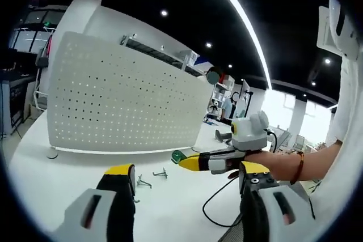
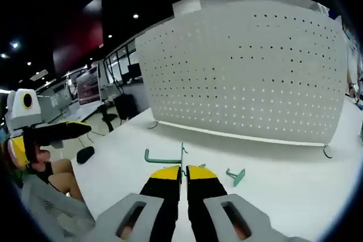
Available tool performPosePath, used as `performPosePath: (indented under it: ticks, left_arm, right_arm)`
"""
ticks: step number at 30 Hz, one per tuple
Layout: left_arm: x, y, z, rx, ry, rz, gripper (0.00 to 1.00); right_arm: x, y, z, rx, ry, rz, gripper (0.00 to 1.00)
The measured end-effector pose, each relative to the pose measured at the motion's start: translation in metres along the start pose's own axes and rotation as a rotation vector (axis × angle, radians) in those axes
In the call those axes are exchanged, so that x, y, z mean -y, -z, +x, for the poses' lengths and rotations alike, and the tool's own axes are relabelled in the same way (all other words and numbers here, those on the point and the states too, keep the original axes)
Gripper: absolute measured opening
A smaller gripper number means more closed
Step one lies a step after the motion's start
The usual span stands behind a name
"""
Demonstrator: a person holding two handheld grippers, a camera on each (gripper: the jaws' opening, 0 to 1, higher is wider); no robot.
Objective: Insert the hook assembly into the mounting plate slot until the hook locks in place.
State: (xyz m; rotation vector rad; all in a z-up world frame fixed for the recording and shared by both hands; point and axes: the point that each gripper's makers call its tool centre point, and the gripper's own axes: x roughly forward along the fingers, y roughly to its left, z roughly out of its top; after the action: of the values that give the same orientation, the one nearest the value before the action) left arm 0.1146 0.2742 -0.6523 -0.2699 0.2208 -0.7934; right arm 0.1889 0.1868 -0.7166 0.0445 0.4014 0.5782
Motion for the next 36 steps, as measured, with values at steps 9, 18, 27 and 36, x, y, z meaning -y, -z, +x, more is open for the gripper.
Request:
performPosePath:
  ticks: [9,18,27,36]
  left_arm:
    - [0.011,-0.006,0.005,0.026,0.037,-0.072,0.66]
    - [0.012,-0.013,0.003,0.088,0.027,-0.121,0.58]
    - [0.015,-0.009,0.005,0.056,0.025,-0.186,0.53]
    - [0.020,-0.011,0.007,0.057,0.048,-0.240,0.46]
  right_arm:
    - [-0.020,-0.019,-0.012,0.096,-0.060,-0.012,0.02]
    - [-0.035,-0.027,-0.025,0.172,-0.087,-0.046,0.02]
    - [-0.051,-0.038,-0.035,0.223,-0.138,-0.080,0.02]
    - [-0.068,-0.043,-0.037,0.239,-0.189,-0.125,0.02]
